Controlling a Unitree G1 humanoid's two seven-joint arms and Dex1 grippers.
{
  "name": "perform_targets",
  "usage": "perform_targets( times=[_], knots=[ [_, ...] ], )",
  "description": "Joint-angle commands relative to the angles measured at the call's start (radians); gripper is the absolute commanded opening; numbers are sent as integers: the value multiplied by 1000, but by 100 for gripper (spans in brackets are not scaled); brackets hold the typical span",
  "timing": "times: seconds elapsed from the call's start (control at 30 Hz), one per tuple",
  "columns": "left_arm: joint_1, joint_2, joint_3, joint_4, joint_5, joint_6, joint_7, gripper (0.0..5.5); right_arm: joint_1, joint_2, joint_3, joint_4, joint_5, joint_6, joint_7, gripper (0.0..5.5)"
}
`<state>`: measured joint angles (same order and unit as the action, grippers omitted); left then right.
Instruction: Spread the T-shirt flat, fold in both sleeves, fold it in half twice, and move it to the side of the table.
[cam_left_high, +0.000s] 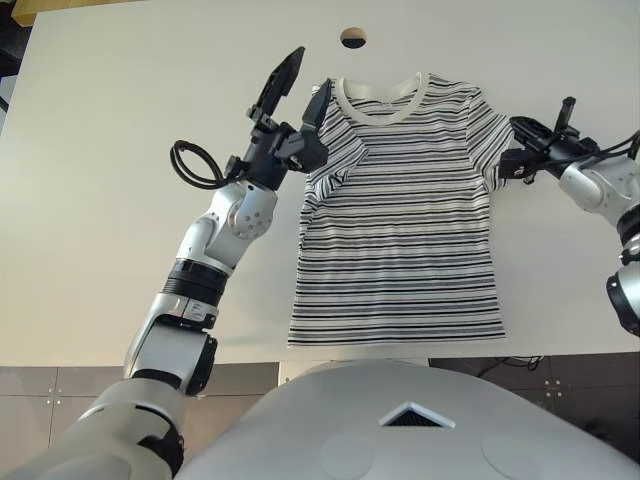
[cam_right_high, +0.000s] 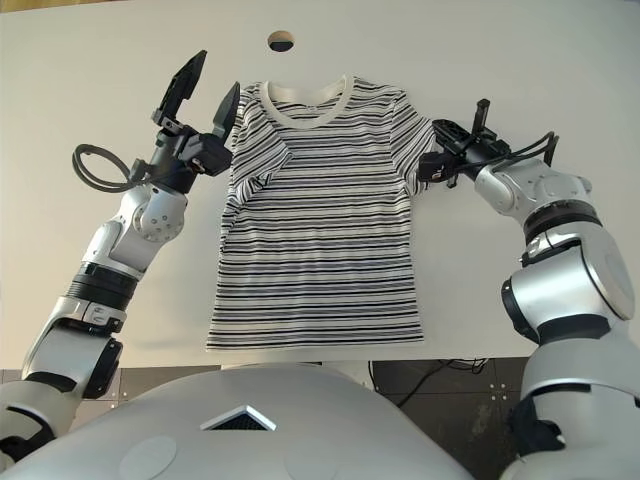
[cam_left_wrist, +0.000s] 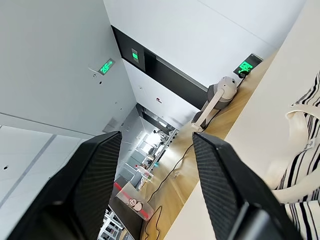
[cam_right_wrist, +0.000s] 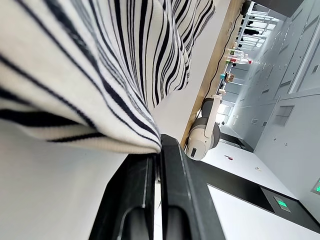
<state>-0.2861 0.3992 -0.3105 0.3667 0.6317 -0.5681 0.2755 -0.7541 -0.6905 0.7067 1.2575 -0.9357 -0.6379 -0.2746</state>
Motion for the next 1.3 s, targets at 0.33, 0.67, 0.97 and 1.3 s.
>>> perform_targets(
  times=[0.33, 0.67, 0.97, 1.3],
  knots=[
    [9, 2, 2, 21, 10, -1, 2, 265, 68, -35, -139, -228, 153, -142, 17, 12],
    [13, -1, -3, 39, 28, 3, 12, 265, 96, 28, -106, -339, 103, -121, 85, 12],
    [22, 7, 4, 38, 24, 4, 5, 265, 143, 58, -134, -514, 144, -122, 179, 146],
    [323, 371, 125, -253, -60, -100, -238, 265, 740, -300, -529, -1190, 597, -90, 409, 313]
  ],
)
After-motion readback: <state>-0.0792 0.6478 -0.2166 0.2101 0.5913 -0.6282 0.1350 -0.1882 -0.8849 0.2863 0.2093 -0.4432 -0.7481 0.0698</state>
